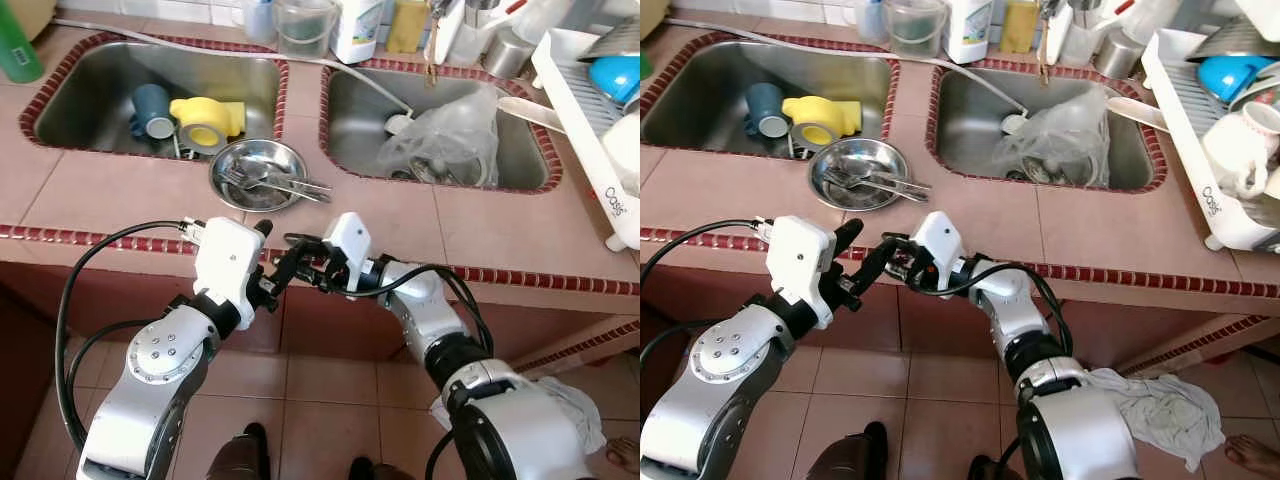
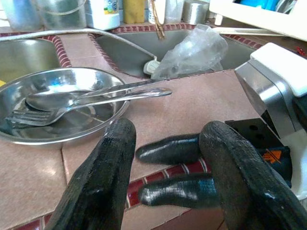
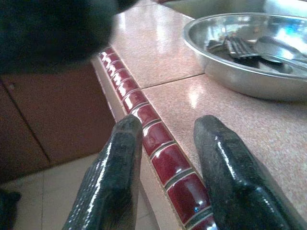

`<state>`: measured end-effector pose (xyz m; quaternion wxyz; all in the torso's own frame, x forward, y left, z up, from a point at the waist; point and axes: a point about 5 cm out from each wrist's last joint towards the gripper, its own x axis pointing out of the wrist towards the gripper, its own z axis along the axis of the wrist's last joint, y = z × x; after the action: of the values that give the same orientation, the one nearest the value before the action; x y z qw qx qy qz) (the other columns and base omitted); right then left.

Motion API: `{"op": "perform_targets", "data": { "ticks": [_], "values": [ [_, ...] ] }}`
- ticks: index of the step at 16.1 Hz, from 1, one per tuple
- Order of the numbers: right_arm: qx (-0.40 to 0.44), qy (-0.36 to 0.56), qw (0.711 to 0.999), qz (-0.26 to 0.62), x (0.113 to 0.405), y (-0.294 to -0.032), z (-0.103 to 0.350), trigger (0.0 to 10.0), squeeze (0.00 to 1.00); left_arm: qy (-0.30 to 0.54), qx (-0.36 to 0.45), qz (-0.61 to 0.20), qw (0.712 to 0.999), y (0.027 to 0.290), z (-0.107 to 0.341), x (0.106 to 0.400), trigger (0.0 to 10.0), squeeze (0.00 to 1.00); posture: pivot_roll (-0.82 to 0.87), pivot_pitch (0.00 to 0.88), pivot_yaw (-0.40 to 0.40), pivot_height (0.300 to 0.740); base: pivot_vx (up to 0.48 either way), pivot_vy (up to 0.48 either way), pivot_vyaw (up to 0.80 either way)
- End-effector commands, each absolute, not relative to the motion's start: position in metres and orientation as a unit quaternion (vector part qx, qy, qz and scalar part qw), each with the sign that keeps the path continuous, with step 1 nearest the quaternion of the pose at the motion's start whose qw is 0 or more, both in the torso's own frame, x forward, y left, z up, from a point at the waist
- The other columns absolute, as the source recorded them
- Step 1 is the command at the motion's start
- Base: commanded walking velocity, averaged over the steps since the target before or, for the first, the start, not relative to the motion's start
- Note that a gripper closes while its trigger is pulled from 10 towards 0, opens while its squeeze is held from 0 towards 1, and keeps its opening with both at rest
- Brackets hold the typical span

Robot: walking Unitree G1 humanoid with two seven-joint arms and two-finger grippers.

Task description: Kitchen organization

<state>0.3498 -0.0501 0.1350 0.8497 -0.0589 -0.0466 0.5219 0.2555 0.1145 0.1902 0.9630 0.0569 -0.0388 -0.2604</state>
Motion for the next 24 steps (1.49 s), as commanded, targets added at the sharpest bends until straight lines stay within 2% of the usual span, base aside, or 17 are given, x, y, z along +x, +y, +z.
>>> {"op": "perform_targets", "data": {
  "ticks": [1,4,8,14,17,19,20,22,24],
  "values": [
    [-0.028,-0.019,0.889,0.457,0.352,-0.070,0.121,10.0,0.00,-0.041,0.059,-0.264,0.962,0.114,0.190,0.256,10.0,0.00,0.23,0.226,-0.076,0.740,0.000,0.000,0.00],
    [0.019,-0.077,0.917,0.391,0.357,-0.075,0.135,10.0,0.00,-0.045,0.065,-0.249,0.965,0.123,0.193,0.262,10.0,0.00,0.23,0.220,-0.073,0.740,0.000,0.000,0.00],
    [0.033,-0.157,0.905,0.394,0.346,-0.062,0.154,10.0,0.00,-0.046,0.072,-0.193,0.977,0.150,0.197,0.280,10.0,0.00,0.21,0.204,-0.068,0.740,0.000,0.000,0.00],
    [0.049,-0.239,0.909,0.336,0.332,-0.054,0.188,10.0,0.00,-0.054,0.077,-0.119,0.988,0.168,0.199,0.312,10.0,0.00,0.19,0.141,-0.082,0.740,0.000,0.000,0.00],
    [0.046,-0.246,0.932,0.261,0.335,-0.068,0.195,10.0,0.00,-0.050,0.051,-0.098,0.993,0.172,0.192,0.326,10.0,0.00,0.18,0.104,-0.094,0.740,0.000,0.000,0.00],
    [0.024,-0.231,0.955,0.186,0.333,-0.089,0.193,10.0,0.00,-0.047,0.035,-0.072,0.996,0.176,0.180,0.337,10.0,0.00,0.17,0.071,-0.096,0.740,0.000,0.000,0.00],
    [-0.017,-0.218,0.963,0.158,0.333,-0.098,0.187,10.0,0.00,-0.047,0.038,-0.064,0.996,0.176,0.178,0.338,10.0,0.00,0.16,0.056,-0.096,0.740,0.000,0.000,0.00],
    [-0.026,-0.201,0.971,0.129,0.330,-0.110,0.181,10.0,0.00,-0.051,0.032,-0.056,0.997,0.175,0.173,0.338,10.0,0.00,0.14,0.032,-0.083,0.740,0.000,0.000,-0.26],
    [-0.033,-0.179,0.981,0.062,0.322,-0.128,0.171,10.0,0.00,-0.057,0.025,-0.039,0.997,0.174,0.162,0.333,10.0,0.00,0.11,0.012,-0.059,0.740,0.000,0.000,-0.75]
  ]
}}
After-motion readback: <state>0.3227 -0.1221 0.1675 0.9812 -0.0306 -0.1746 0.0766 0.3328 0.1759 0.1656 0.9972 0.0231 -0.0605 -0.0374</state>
